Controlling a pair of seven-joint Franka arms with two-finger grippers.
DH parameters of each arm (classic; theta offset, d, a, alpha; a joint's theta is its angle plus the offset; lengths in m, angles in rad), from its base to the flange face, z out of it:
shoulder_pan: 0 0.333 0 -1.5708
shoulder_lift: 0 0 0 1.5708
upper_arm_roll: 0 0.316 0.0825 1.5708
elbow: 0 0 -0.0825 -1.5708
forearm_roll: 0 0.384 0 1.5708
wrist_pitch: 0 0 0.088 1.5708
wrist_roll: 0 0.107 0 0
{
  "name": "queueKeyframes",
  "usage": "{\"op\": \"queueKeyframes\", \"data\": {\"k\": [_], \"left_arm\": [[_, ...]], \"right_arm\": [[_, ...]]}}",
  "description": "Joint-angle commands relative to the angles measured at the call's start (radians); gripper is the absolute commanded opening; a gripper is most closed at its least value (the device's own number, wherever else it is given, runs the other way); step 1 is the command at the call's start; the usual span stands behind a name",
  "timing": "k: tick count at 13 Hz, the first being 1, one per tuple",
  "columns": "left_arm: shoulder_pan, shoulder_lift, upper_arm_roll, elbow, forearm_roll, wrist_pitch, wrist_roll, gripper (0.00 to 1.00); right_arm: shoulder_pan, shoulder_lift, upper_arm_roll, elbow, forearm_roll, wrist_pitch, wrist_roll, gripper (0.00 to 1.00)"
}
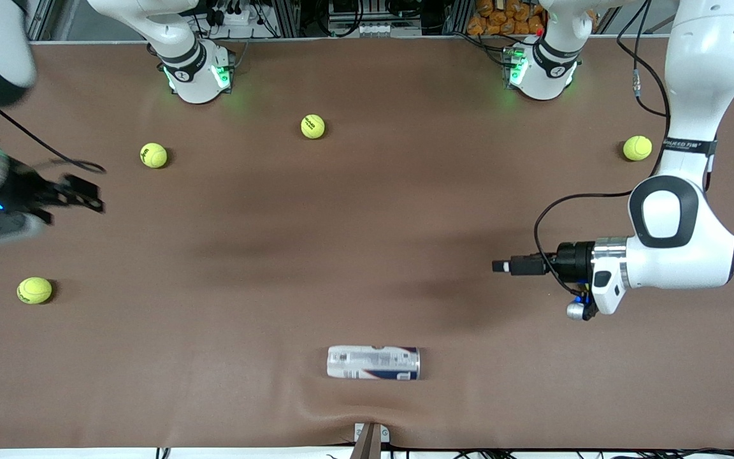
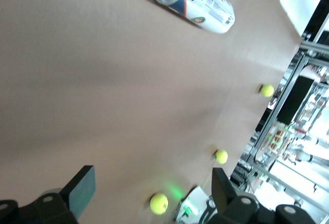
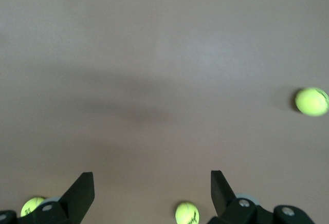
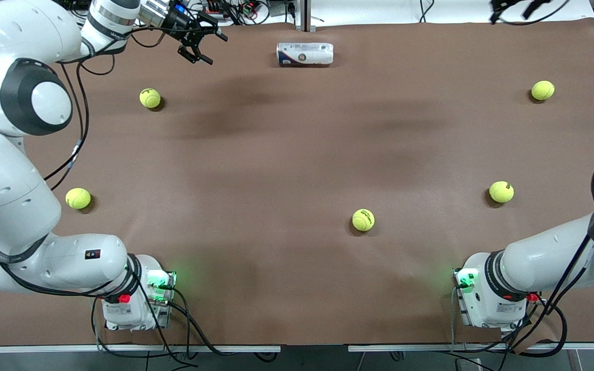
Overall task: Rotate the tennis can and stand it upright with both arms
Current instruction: 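Retract the right gripper while the left gripper reaches toward the can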
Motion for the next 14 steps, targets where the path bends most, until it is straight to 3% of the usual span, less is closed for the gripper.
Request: {"op": "queueKeyframes", "data": {"k": [1,6,8,14], "left_arm": [[-0.007,0.077,-0.005,0.091,-0.026,0.048,0.01,1.0],[-0.037,0.148,-0.007,0.137,-0.087,0.174,0.019,1.0],[-0.046,0.197,-0.005,0.168,-0.147,0.202,0.023,1.0],[-0.063,0.269,-0.007,0.202,-0.245,0.327,0.229,1.0]], "right_arm": [[-0.044,-0.09,-0.012,-0.043,0.006,-0.053,0.01,1.0],[-0.085,-0.108,-0.012,0.0,0.002,-0.158,0.087,1.0],[-0.081,-0.124,-0.01,0.017,-0.04,-0.209,0.129,1.0],[-0.073,-0.126,0.002,0.054,-0.077,-0.208,0.118,1.0]]}}
